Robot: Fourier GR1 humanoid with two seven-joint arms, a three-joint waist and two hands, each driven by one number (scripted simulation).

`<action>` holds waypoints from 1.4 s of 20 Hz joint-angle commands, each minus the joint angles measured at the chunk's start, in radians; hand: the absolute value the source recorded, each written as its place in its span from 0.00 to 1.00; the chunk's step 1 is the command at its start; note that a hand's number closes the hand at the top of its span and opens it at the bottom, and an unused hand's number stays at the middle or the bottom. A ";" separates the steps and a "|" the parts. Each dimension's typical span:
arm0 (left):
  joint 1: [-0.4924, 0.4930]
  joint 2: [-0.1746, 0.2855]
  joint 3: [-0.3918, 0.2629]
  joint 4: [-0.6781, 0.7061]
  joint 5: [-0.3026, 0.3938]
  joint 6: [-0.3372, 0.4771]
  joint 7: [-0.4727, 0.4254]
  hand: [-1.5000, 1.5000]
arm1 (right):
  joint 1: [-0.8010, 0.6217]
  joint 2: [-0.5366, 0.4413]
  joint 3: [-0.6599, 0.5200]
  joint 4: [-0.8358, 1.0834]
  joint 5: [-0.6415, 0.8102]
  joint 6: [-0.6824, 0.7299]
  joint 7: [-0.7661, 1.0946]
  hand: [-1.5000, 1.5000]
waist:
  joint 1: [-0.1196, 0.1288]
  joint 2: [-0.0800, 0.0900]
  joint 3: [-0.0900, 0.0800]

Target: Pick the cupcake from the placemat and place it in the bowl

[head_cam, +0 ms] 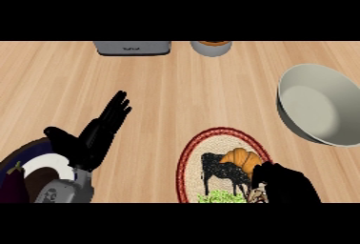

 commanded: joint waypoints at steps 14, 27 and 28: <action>0.046 -0.015 0.009 -0.008 -0.015 -0.025 -0.031 0.50 | -0.102 -0.043 -0.332 -0.441 -0.108 0.206 0.107 1.00 | 0.011 0.005 0.000; 0.012 -0.034 0.020 -0.016 -0.029 -0.025 0.007 0.50 | -0.347 0.028 -0.794 -0.010 -0.300 0.195 -0.186 1.00 | 0.024 0.009 0.002; 0.038 -0.036 0.002 -0.019 -0.036 -0.047 -0.001 0.50 | -0.340 0.011 -0.818 -0.010 -0.322 0.230 -0.208 1.00 | 0.020 0.007 0.001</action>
